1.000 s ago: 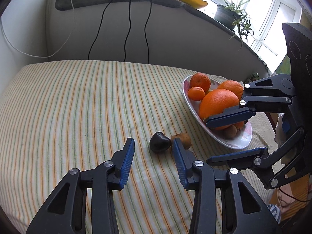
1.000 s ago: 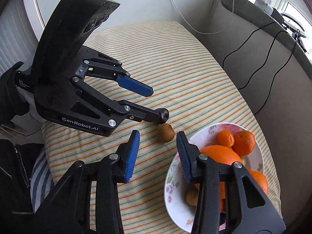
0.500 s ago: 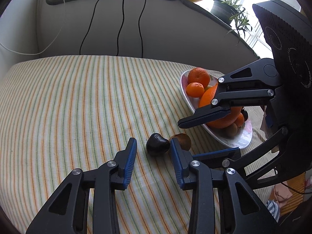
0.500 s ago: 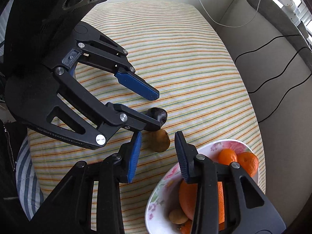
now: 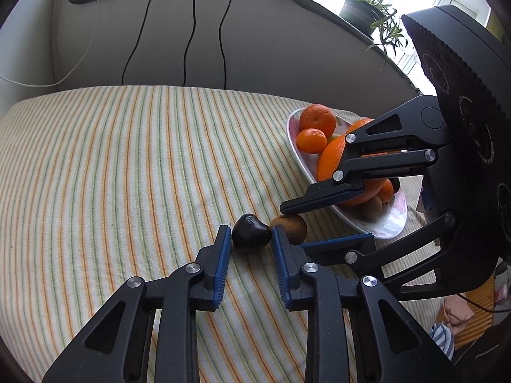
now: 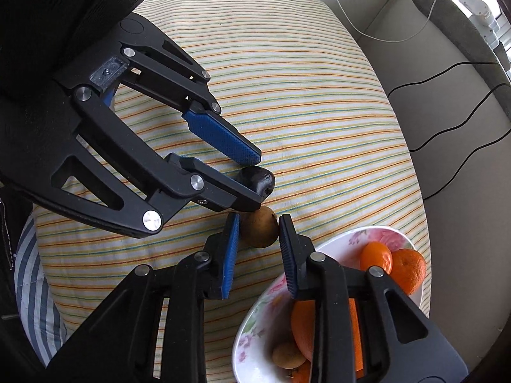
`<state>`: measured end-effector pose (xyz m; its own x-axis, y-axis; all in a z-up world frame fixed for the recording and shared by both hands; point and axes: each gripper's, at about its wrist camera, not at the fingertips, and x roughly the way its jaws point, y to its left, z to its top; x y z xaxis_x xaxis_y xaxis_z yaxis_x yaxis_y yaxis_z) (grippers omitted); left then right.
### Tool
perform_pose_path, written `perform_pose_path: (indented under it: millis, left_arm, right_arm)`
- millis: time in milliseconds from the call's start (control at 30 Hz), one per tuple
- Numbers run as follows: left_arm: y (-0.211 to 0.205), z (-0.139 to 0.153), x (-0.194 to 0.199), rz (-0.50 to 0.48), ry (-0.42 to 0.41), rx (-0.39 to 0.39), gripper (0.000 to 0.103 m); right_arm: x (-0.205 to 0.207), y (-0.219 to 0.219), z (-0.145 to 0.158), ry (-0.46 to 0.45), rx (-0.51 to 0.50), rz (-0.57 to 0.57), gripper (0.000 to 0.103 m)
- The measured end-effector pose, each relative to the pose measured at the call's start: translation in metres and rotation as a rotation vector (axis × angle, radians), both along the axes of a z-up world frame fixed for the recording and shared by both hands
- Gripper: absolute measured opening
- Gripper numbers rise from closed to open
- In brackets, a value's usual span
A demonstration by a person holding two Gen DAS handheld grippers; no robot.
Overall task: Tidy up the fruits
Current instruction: 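Grasp the brown kiwi with the right gripper while the left gripper grasps the last dark plum, then lift and carry the kiwi and plum over the plate with both grippers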
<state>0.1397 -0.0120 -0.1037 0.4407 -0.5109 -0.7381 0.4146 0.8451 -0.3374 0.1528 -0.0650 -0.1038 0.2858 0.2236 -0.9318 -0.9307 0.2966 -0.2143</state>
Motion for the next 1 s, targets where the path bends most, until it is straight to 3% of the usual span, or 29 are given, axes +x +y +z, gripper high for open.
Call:
perform_pose_path:
  millis: [333,633,1000]
  left_arm:
    - [0.002,-0.001,-0.004,0.033,-0.013,0.004,0.022]
    - [0.029,0.006,-0.024,0.079,-0.029,-0.017,0.022]
    - [0.018,0.025,-0.032,0.057,-0.064,-0.032,0.022]
  right_arm:
    - [0.002,0.0,0.005,0.005,0.031,-0.019,0.026]
    - [-0.002,-0.013,0.025,0.012,0.11,-0.046,0.026]
    - [-0.01,-0.061,0.057,-0.004,0.218,-0.123,0.026]
